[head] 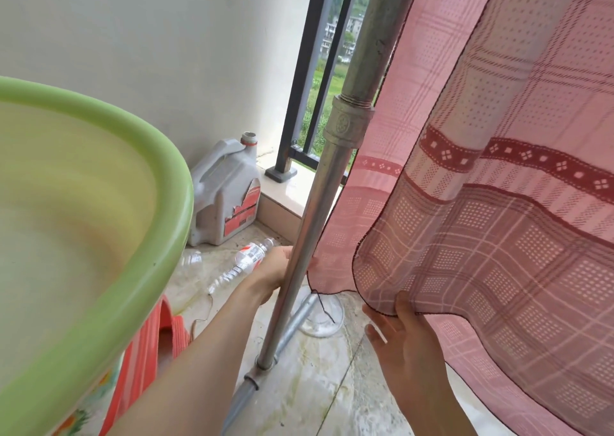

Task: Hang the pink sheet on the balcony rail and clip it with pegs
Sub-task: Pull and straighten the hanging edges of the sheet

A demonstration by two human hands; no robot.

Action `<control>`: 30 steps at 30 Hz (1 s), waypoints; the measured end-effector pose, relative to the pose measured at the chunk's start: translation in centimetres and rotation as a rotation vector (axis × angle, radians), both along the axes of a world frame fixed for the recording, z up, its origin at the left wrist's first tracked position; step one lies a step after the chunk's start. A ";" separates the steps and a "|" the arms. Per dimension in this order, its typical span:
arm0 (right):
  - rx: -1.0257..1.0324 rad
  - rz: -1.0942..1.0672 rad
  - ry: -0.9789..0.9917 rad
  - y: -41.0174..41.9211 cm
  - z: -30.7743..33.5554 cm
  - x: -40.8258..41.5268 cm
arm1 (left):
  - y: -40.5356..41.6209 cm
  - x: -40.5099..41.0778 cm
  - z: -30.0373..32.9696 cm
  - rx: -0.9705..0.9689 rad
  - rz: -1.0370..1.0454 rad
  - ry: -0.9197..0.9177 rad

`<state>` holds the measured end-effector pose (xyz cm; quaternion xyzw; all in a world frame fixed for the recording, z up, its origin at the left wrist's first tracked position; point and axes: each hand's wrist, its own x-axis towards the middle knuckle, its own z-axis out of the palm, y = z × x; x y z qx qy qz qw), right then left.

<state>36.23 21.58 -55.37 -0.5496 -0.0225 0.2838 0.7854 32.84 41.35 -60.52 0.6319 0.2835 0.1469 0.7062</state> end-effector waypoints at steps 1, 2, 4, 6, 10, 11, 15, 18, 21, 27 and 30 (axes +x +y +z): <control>-0.002 0.001 -0.004 0.0 -0.1 0.0 | 0.0 0.0 -0.5 -0.013 0.094 -0.039; -0.002 0.002 -0.010 0.0 -0.3 -0.1 | 0.0 -0.2 -0.9 -0.050 0.187 -0.075; 0.004 0.001 -0.011 0.2 -0.6 -0.2 | 0.0 -1.1 -1.8 -0.135 0.334 -0.151; 0.038 0.000 0.027 0.6 -0.8 -0.8 | -0.3 -2.5 -2.9 -0.180 0.444 -0.210; 0.052 0.050 0.029 1.8 -1.7 -3.0 | -2.1 -4.9 -3.7 -0.270 0.622 -0.303; 0.041 0.066 0.010 2.1 -2.1 -3.6 | -2.7 -5.3 -3.7 -0.271 0.649 -0.320; -0.014 0.059 -0.024 2.8 -3.3 -5.3 | -4.2 -7.0 -3.3 -0.220 0.662 -0.343; -0.016 0.029 -0.010 3.1 -4.2 -6.0 | -4.9 -8.1 -2.3 -0.209 0.627 -0.381; -0.066 0.019 0.005 3.2 -5.2 -6.8 | -5.1 -8.7 -1.1 -0.178 0.584 -0.422; -0.111 0.015 0.072 3.2 -6.2 -7.2 | -5.4 -9.5 0.8 -0.032 0.386 -0.399; -0.072 0.022 0.114 3.9 -6.2 -7.2 | -5.6 -10.2 0.9 -0.016 0.297 -0.393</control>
